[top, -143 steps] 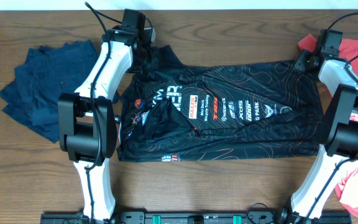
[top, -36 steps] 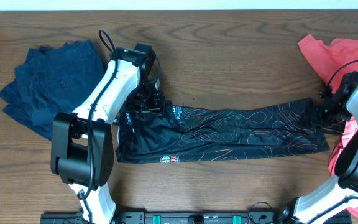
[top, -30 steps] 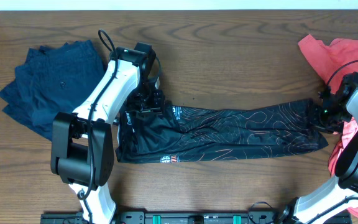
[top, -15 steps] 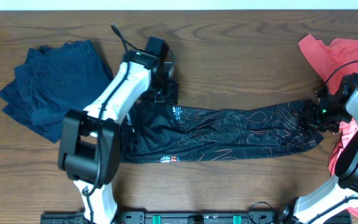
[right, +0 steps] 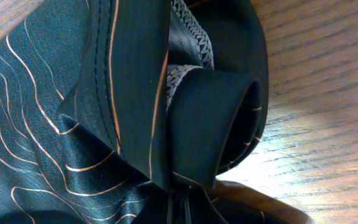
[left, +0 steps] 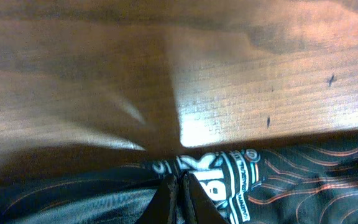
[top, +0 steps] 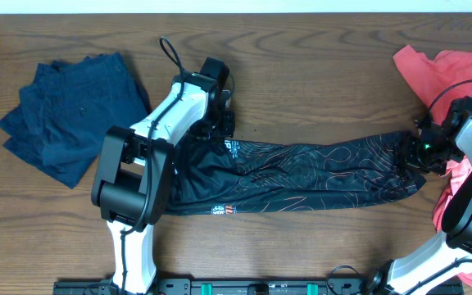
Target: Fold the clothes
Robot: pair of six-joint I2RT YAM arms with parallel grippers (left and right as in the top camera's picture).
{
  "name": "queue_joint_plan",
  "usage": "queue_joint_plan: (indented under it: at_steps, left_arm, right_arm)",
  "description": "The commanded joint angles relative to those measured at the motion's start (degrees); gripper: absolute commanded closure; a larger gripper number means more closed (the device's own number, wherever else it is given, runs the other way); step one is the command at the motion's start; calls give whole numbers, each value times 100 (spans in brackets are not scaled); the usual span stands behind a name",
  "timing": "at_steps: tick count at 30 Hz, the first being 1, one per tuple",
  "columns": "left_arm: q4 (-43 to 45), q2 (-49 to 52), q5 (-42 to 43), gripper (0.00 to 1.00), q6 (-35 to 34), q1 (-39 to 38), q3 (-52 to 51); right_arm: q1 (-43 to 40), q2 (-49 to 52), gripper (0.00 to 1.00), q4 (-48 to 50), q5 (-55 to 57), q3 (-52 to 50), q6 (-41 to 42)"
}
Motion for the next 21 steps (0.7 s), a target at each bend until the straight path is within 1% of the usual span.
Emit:
queue_joint_plan:
  at_steps: [1,5,7,11,17,18,19,20,21]
  left_arm:
    - [-267,-142,509,94,39,13,50]
    - [-748,-522,1163,94,59,-57,55]
    - [-990,-667,1344,94,57,-173,55]
    - [-1366,-737,1342,94,55,-522,50]
    - [-1235,-723,1314,94,28,-1139,-166]
    - [-1182,-723,1263,93,28,-1204,-179]
    - [-1123,-723,1154,83,31,-1266,-179]
    - [-1060,-723,994,55,31,-1300,-179]
    - [-1005,-726,789,42,31,-1305,-175]
  right_arm:
    - [22,323,98,-2,-44,-245,-24]
    - [22,323,98,22,-33,-245,-24]
    - [22,323,98,26,42,-245,-24]
    - [22,323,98,22,42,-245,-22]
    - [22,323,97,20,44,-245,-24]
    - [22,323,97,20,44,-245,-22]
    - [22,323,97,17,42,-245,-24]
    - [22,323,97,11,42,-245,-22]
    - [22,323,97,-4,42,-245,-24]
